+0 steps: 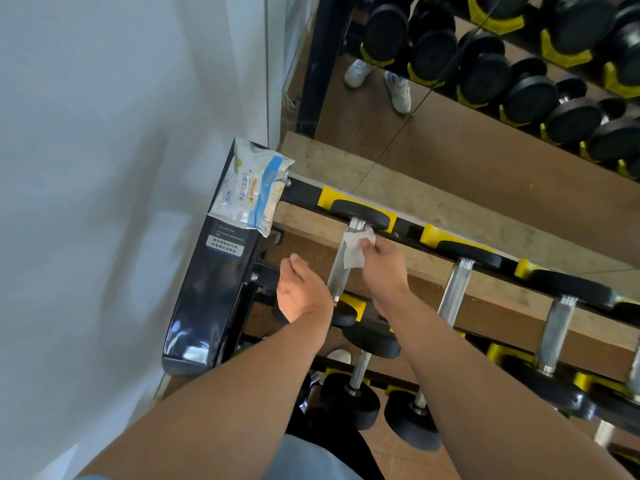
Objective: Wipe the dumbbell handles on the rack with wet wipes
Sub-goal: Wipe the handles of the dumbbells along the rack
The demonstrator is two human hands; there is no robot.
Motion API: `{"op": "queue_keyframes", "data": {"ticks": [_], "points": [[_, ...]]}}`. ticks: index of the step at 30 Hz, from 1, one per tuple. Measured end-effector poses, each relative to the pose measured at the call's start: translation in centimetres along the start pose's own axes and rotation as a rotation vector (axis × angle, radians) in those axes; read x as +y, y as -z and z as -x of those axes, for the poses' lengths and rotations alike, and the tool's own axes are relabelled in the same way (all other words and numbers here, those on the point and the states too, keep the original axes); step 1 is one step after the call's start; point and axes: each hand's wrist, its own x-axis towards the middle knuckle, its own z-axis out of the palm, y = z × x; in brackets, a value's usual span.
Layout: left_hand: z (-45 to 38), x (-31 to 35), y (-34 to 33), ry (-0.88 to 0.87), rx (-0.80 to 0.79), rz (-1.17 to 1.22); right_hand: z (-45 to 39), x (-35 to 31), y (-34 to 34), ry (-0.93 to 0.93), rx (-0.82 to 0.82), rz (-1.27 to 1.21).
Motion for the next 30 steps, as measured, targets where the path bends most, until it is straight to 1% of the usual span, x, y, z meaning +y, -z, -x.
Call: {"op": "queue_keyframes", "data": {"ticks": [2,4,6,7,8,9,10,11,12,13,14,15,16,17,19,21,22,23,24,25,27,28,30], "points": [[0.1,0.0,0.0,-0.008,0.0,-0.01,0.0,0.0,-0.7,0.064,-0.006,0.133],[0.0,-0.1,0.0,-0.009,-0.012,-0.006,1.6,0.6,0.0,0.152,-0.048,0.388],[-0.1,-0.1,0.0,0.002,-0.02,0.008,3.6,1.7,1.1,0.232,-0.191,0.649],[-0.1,-0.1,0.0,0.008,-0.018,0.013,4.6,2.1,1.7,0.242,-0.281,0.738],[-0.1,-0.1,0.0,0.014,-0.02,0.02,5.5,2.3,2.3,0.252,-0.347,0.778],[0.0,-0.1,0.0,0.021,-0.023,0.034,5.9,2.4,2.9,0.278,-0.356,0.788],[0.1,-0.1,0.0,0.028,-0.02,0.054,6.0,2.0,3.2,0.332,-0.297,0.759],[0.2,-0.1,0.0,0.036,-0.005,0.081,6.0,1.4,3.5,0.416,-0.186,0.701],[0.2,-0.1,0.0,0.048,0.021,0.111,5.5,1.0,3.6,0.561,-0.054,0.671],[0.2,-0.1,0.0,0.063,0.055,0.142,4.4,0.6,3.5,0.75,0.058,0.711],[0.3,-0.2,-0.1,0.081,0.085,0.171,2.9,0.4,3.2,0.921,0.106,0.815],[0.3,-0.1,0.0,0.104,0.111,0.2,1.2,0.4,2.8,1.07,0.061,0.963],[0.4,0.0,-0.1,0.125,0.132,0.225,-0.2,0.4,2.3,1.169,-0.058,1.096],[0.4,0.0,-0.1,0.136,0.15,0.245,-1.1,0.4,2.0,1.226,-0.191,1.2],[0.4,0.0,-0.1,0.141,0.171,0.272,-1.2,0.8,1.9,1.288,-0.398,1.308],[0.4,-0.1,-0.1,0.137,0.183,0.297,0.1,1.4,2.4,1.297,-0.598,1.38],[0.5,-0.2,-0.2,0.132,0.189,0.312,0.4,1.6,2.8,1.315,-0.69,1.395],[0.5,-0.4,-0.2,0.128,0.197,0.323,0.4,1.3,3.0,1.331,-0.745,1.387],[0.6,-0.4,-0.2,0.124,0.206,0.33,0.1,0.5,3.2,1.367,-0.717,1.341],[0.6,-0.4,-0.2,0.124,0.213,0.336,-0.4,-0.6,3.3,1.395,-0.629,1.282],[0.7,-0.3,-0.2,0.133,0.231,0.354,-2.2,-2.3,3.2,1.44,-0.381,1.206],[0.8,-0.1,-0.1,0.135,0.244,0.362,-2.9,-2.9,3.2,1.462,-0.327,1.241],[1.2,0.0,-0.1,0.123,0.269,0.369,-3.1,-2.9,3.1,1.469,-0.341,1.406]]}}
